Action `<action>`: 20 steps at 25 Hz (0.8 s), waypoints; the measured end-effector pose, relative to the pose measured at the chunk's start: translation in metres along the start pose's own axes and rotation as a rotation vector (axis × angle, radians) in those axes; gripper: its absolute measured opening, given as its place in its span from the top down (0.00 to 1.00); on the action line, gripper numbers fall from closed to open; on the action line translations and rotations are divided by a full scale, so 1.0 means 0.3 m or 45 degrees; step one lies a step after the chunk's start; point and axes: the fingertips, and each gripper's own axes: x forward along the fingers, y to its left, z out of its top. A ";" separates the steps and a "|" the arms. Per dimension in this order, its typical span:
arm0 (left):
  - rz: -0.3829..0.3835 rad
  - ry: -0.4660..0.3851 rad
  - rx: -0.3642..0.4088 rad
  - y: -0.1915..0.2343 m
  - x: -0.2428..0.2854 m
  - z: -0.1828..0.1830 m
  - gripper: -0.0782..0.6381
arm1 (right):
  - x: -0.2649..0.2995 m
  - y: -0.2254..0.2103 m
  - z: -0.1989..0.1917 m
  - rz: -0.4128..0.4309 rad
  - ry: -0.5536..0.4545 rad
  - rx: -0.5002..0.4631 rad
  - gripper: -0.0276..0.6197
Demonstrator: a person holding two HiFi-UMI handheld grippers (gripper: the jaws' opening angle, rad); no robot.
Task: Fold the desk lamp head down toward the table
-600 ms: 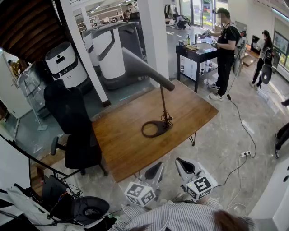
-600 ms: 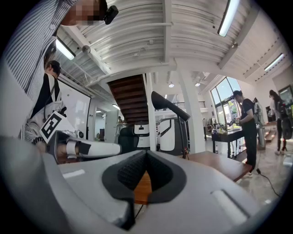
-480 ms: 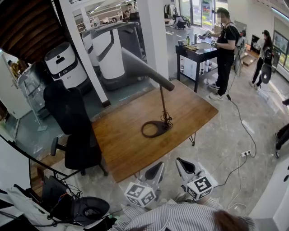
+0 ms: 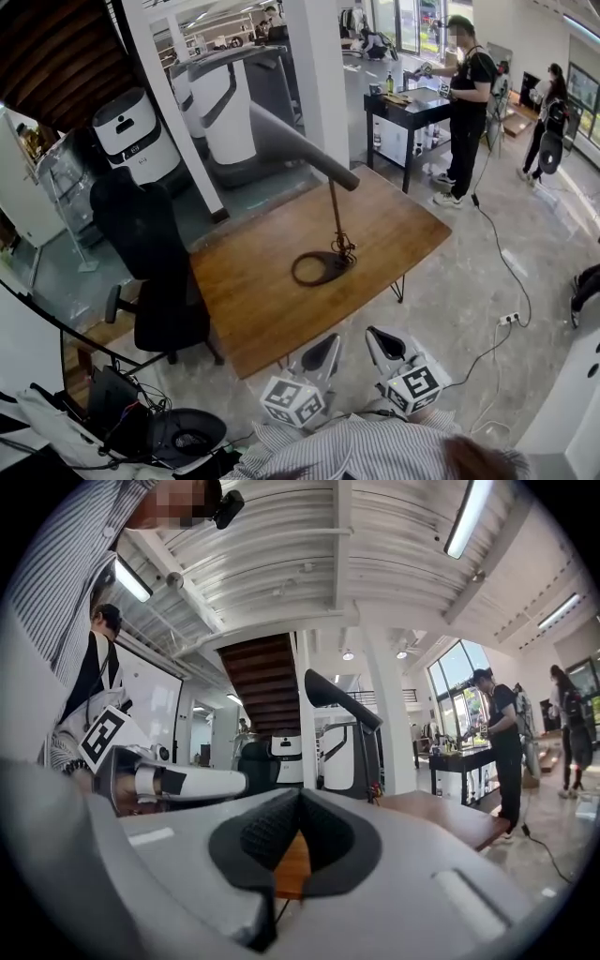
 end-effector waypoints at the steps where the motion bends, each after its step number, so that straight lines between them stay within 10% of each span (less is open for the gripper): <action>1: -0.001 0.003 0.001 -0.002 0.003 0.002 0.88 | -0.001 -0.004 0.002 -0.001 0.001 0.005 0.96; 10: 0.005 -0.010 -0.005 0.012 0.053 0.018 0.88 | -0.016 -0.052 0.043 -0.013 -0.061 0.009 0.96; 16: 0.065 -0.038 0.164 0.100 0.133 0.151 0.88 | 0.025 -0.175 0.079 0.022 -0.071 -0.016 0.96; 20: 0.090 -0.096 0.033 0.124 0.191 0.152 0.88 | 0.077 -0.219 0.071 0.067 -0.054 -0.012 0.96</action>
